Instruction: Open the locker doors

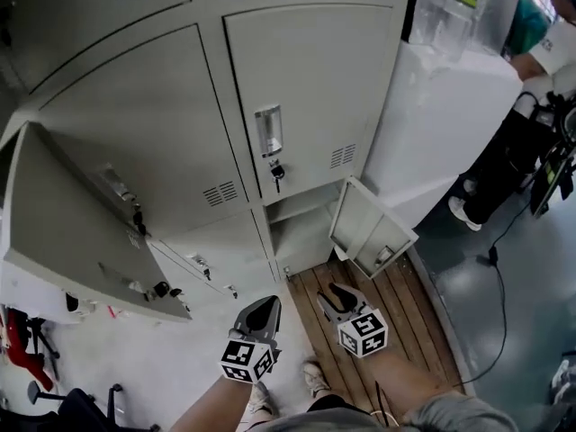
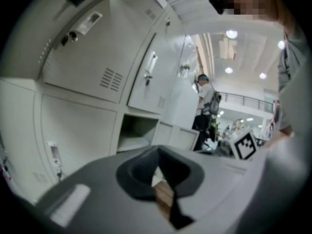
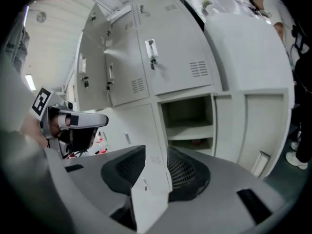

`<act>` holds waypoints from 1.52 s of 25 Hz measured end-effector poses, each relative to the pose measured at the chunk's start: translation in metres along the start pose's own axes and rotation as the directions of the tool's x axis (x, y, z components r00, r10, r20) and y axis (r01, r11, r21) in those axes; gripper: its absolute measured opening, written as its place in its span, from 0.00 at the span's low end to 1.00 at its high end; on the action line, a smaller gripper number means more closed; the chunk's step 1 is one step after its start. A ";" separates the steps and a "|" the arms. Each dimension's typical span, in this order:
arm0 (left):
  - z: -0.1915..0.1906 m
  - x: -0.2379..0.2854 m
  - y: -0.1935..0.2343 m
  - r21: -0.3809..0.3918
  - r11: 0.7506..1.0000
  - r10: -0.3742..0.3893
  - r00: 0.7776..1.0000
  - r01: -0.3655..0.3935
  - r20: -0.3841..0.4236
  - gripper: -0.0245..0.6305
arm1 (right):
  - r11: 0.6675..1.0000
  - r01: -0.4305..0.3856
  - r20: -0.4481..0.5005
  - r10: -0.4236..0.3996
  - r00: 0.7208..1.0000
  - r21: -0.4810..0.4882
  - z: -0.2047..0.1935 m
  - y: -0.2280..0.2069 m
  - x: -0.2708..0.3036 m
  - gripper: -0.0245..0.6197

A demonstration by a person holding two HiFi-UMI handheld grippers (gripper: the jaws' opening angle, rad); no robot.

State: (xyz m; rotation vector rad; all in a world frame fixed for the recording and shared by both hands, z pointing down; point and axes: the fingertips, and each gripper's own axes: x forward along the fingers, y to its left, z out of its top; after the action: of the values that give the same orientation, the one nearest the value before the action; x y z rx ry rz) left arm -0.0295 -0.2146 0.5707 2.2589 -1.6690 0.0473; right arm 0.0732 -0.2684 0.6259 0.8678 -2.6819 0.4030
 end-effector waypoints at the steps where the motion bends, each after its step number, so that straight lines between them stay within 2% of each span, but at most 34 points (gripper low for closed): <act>1: 0.012 -0.014 0.000 0.000 1.000 0.021 1.000 -0.021 0.011 0.04 | 0.999 -0.034 0.007 0.034 0.999 -0.014 0.018 0.014 -0.001 0.24; 7: 0.088 -0.102 0.005 -0.037 0.986 0.165 0.981 -0.162 0.099 0.04 | 0.969 -0.220 0.010 0.222 0.975 -0.112 0.112 0.095 -0.012 0.19; 11: 0.133 -0.160 0.009 -0.040 0.980 0.201 0.966 -0.197 0.161 0.04 | 0.952 -0.275 0.022 0.281 0.960 -0.135 0.159 0.144 -0.022 0.15; 17: 0.181 -0.249 0.026 -0.011 0.982 0.187 0.956 -0.189 0.224 0.04 | 0.958 -0.259 0.072 0.269 0.960 -0.123 0.204 0.215 -0.042 0.10; 24: 0.226 -0.330 0.048 0.057 0.991 0.108 0.967 -0.125 0.231 0.04 | 0.981 -0.181 0.164 0.190 0.968 -0.070 0.249 0.276 -0.070 0.05; 27: 0.237 -0.352 0.050 0.064 0.993 0.085 0.964 -0.104 0.251 0.04 | 0.984 -0.170 0.198 0.176 0.964 -0.044 0.260 0.291 -0.082 0.05; 31: 0.252 -0.377 0.042 0.051 0.993 0.087 0.957 -0.105 0.276 0.04 | 0.981 -0.185 0.206 0.193 0.959 -0.057 0.273 0.308 -0.102 0.05; 38: 0.266 -0.381 0.014 0.025 0.987 0.142 0.931 -0.160 0.336 0.04 | 0.968 -0.237 0.214 0.250 0.944 -0.085 0.294 0.287 -0.133 0.05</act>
State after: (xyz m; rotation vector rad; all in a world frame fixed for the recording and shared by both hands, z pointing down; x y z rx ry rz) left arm -0.2063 0.0586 0.2391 2.2684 -2.0329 -0.2742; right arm -0.0518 -0.0784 0.2586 0.5961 -3.0064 0.2937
